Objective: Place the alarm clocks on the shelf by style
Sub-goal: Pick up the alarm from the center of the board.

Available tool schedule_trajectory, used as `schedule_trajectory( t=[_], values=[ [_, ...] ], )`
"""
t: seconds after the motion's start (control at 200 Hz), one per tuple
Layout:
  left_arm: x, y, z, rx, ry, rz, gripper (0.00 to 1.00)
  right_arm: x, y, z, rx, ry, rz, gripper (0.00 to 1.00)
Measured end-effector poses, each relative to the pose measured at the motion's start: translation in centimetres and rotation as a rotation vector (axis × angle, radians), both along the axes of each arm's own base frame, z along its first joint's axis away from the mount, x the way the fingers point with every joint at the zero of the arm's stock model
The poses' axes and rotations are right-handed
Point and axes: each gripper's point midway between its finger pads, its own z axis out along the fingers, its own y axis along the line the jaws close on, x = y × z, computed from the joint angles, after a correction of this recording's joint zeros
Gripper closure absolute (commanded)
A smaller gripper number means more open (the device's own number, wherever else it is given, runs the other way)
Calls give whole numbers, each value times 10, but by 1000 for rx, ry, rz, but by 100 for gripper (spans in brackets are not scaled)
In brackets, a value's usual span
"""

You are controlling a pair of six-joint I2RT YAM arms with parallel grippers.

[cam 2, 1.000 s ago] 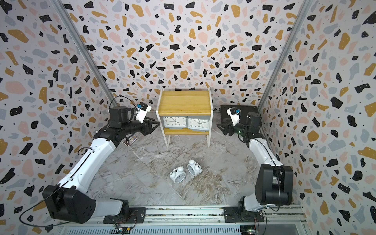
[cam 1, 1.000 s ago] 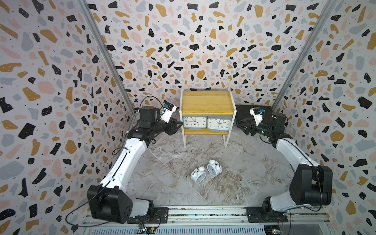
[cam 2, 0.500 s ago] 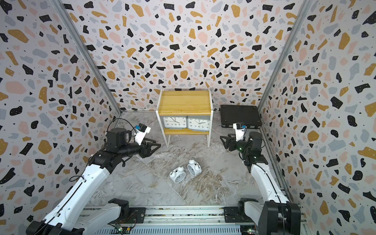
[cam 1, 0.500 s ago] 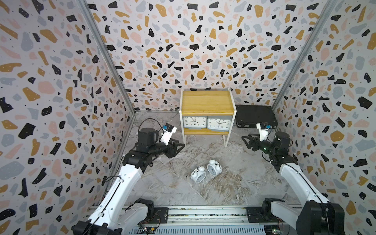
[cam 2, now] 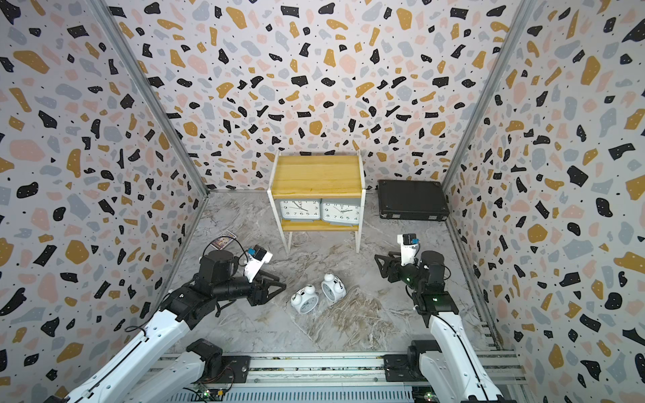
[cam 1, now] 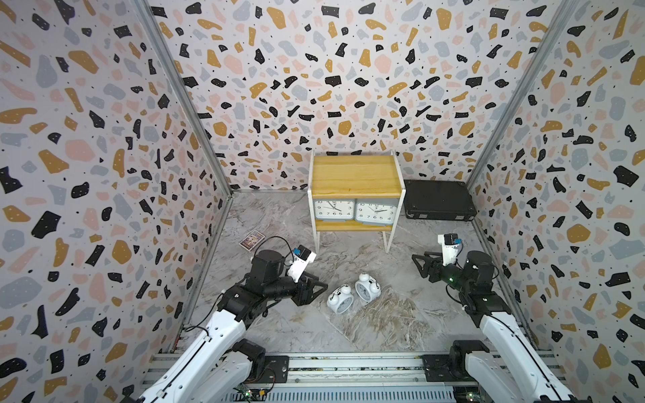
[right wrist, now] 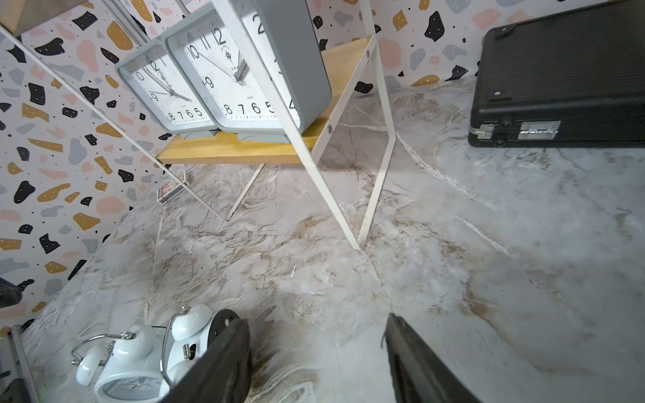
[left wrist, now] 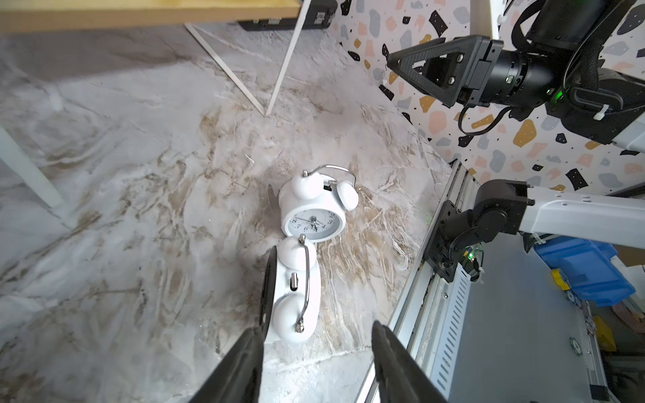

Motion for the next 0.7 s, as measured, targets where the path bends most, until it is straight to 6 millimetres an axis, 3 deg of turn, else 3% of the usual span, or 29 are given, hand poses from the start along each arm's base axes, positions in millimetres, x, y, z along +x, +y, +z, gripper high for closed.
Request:
schedule_trajectory(
  t=[0.215,0.701],
  values=[
    [-9,-14,-10,33,-8,-46,53,-2,1,2,1,-5,-5,33],
    [-1,-28,-41,150,-7,-52,56,0,-2,1,-9,-5,-26,33]
  ],
)
